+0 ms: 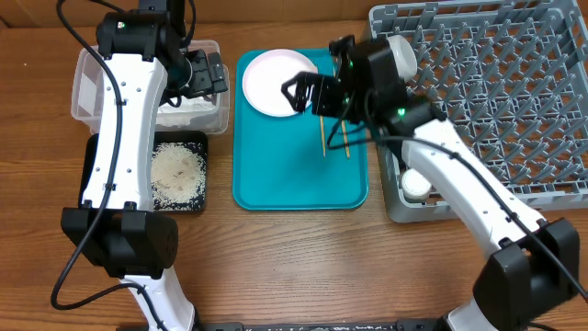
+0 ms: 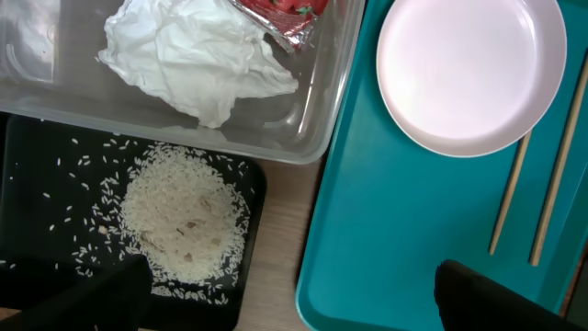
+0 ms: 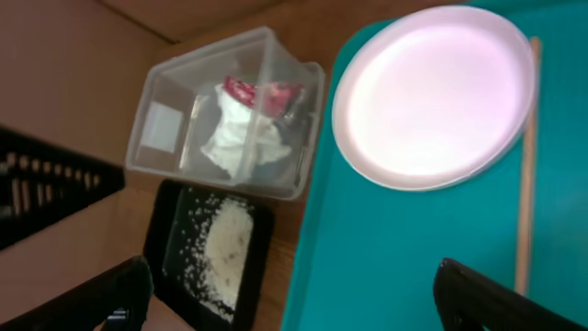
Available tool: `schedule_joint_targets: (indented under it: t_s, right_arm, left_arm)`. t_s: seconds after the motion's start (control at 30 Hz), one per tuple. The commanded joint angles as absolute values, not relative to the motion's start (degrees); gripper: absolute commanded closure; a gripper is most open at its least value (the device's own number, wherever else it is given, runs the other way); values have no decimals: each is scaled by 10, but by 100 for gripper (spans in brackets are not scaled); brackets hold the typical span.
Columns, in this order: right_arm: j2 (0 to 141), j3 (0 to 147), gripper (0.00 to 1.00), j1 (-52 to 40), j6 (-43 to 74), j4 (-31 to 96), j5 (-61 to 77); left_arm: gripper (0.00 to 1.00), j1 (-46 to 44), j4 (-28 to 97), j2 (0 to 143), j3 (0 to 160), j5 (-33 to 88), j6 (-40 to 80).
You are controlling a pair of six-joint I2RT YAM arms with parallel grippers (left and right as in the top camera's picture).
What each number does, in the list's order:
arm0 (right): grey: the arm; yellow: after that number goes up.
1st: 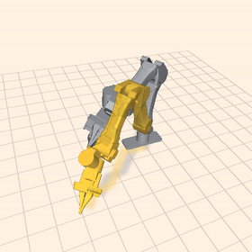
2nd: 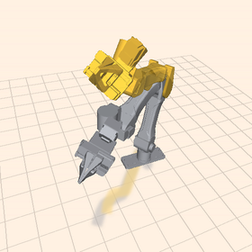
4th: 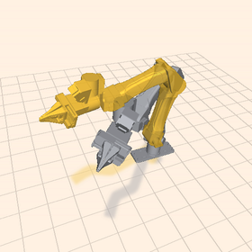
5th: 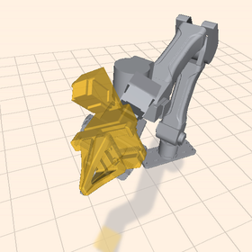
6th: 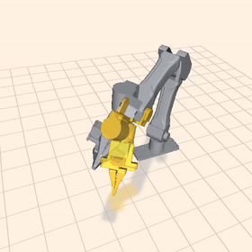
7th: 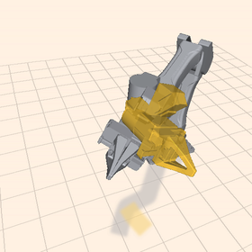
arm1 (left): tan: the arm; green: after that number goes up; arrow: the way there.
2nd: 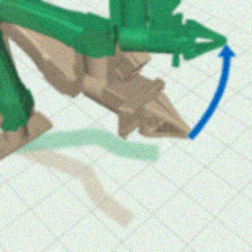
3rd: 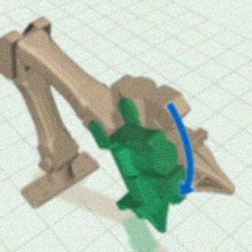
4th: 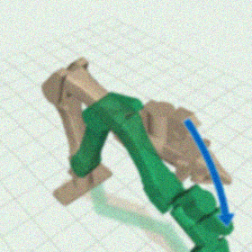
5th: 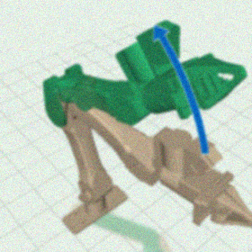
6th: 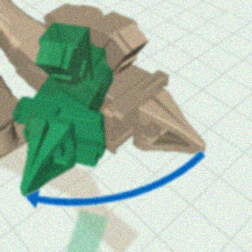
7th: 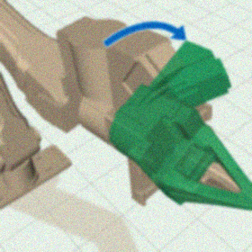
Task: Sort waste into correct bins and load items into the dishwasher
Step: 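Reach the right gripper to the white plate and grasp its rim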
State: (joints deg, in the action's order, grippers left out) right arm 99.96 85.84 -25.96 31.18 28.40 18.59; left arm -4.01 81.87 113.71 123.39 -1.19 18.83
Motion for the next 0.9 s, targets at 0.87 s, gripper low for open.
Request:
schedule_joint_targets:
  t_s: [0.87]
  right_arm:
    - [1289, 1072, 35, -280, 410, 380, -13]
  left_arm:
    - [0, -38, 819, 1135, 1247, -19, 180]
